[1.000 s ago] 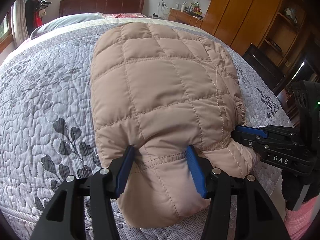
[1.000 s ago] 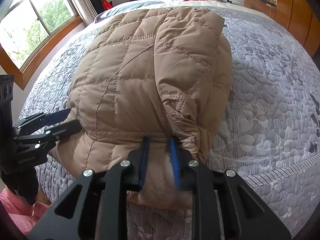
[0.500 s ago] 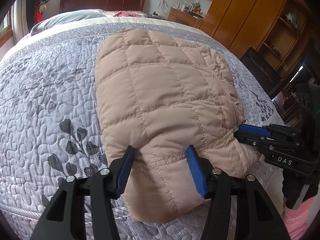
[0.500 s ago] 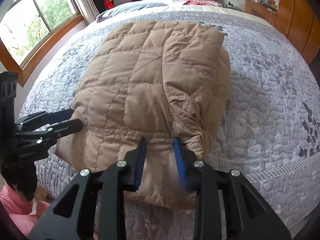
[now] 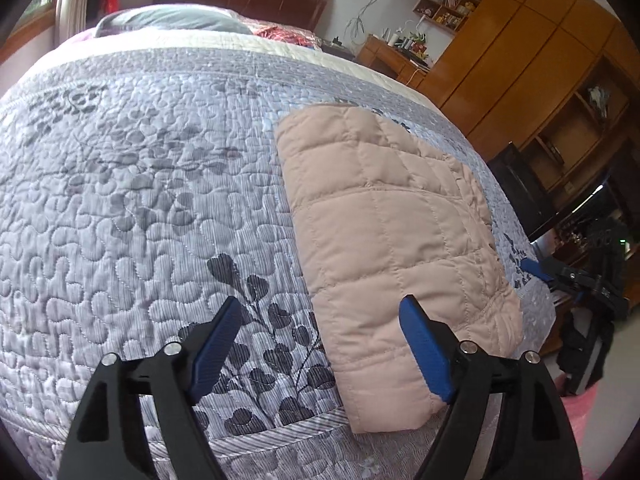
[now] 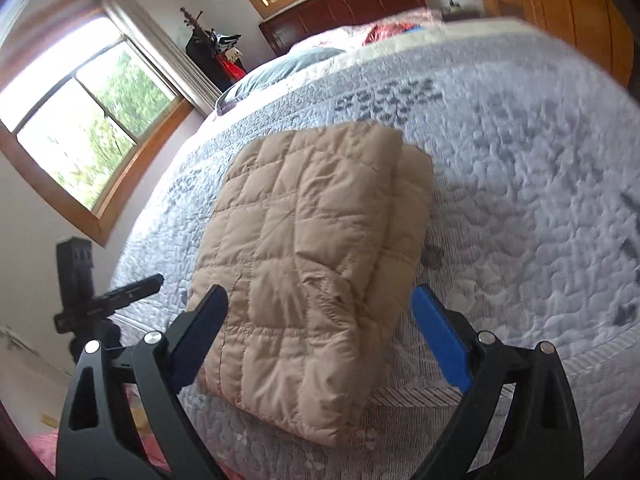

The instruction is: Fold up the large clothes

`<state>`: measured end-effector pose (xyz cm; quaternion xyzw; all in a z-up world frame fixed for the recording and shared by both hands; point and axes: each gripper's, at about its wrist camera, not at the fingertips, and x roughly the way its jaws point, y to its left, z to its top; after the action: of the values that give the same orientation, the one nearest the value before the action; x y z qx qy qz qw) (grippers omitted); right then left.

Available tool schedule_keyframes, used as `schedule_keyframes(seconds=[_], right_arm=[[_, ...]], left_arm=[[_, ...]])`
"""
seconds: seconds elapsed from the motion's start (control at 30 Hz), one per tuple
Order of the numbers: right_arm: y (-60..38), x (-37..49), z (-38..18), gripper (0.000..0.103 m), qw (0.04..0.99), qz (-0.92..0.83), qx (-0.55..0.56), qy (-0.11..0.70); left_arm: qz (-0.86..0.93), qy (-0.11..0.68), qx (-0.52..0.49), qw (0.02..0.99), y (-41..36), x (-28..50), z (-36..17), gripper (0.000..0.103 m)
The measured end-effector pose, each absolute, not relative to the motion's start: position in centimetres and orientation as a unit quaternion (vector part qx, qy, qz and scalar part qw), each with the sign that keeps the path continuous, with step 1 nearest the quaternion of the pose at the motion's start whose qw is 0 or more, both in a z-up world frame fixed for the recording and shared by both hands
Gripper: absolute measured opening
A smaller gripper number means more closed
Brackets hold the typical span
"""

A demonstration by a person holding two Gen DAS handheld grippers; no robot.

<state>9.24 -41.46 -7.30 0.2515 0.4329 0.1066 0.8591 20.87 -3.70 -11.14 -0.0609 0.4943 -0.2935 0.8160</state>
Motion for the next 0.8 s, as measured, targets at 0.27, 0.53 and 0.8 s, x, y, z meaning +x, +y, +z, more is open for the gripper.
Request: schedule_keyframes(seconds=[0.27, 0.53, 0.8], right_arm=[[-44.2, 10.3, -12.3, 0.093, 0.813, 0.169, 0.34, 0.442], [-43.1, 12.2, -15.2, 0.093, 0.783, 0.23, 0.355, 0.455], [-40.8, 15.4, -16.4, 0.094, 0.768, 0.264, 0.344, 0.471]], left_arm=[[-0.332, 0.518, -0.074, 0.785, -4.5, 22.2, -13.5, 0.084], [-0.366, 0.557, -0.128, 0.735, -5.4, 25.4, -17.0, 0.086], [-0.414, 0.547, -0.147, 0.712, -8.1, 26.6, -17.9, 0.089]])
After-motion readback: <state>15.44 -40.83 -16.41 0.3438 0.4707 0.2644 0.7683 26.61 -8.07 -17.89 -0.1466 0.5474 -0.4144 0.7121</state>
